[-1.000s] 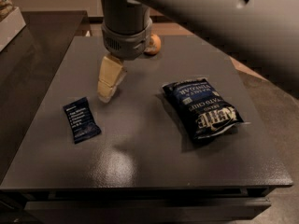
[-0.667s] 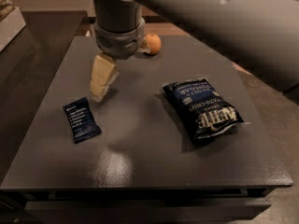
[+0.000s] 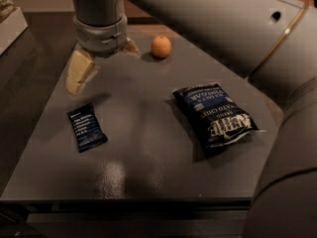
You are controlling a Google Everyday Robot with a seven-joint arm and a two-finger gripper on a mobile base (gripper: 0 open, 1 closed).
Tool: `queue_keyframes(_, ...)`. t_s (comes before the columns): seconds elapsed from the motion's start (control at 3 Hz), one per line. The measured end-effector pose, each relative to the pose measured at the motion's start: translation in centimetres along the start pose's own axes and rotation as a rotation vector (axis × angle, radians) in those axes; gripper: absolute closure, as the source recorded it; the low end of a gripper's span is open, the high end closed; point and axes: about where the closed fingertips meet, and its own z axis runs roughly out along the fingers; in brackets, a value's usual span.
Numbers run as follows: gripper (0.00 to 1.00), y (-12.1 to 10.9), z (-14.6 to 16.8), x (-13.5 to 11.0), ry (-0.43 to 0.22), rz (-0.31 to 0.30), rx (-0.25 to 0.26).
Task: Pick rxbar blueberry
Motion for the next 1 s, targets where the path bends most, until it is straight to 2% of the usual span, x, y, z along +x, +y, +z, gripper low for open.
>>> queue_keyframes(0.33, 0.00, 2.0, 0.9, -2.3, 0.024, 0.063, -0.023)
queue_keyframes(1.0, 0.00, 5.8, 3.2, -4.4, 0.086, 0.177, -0.034)
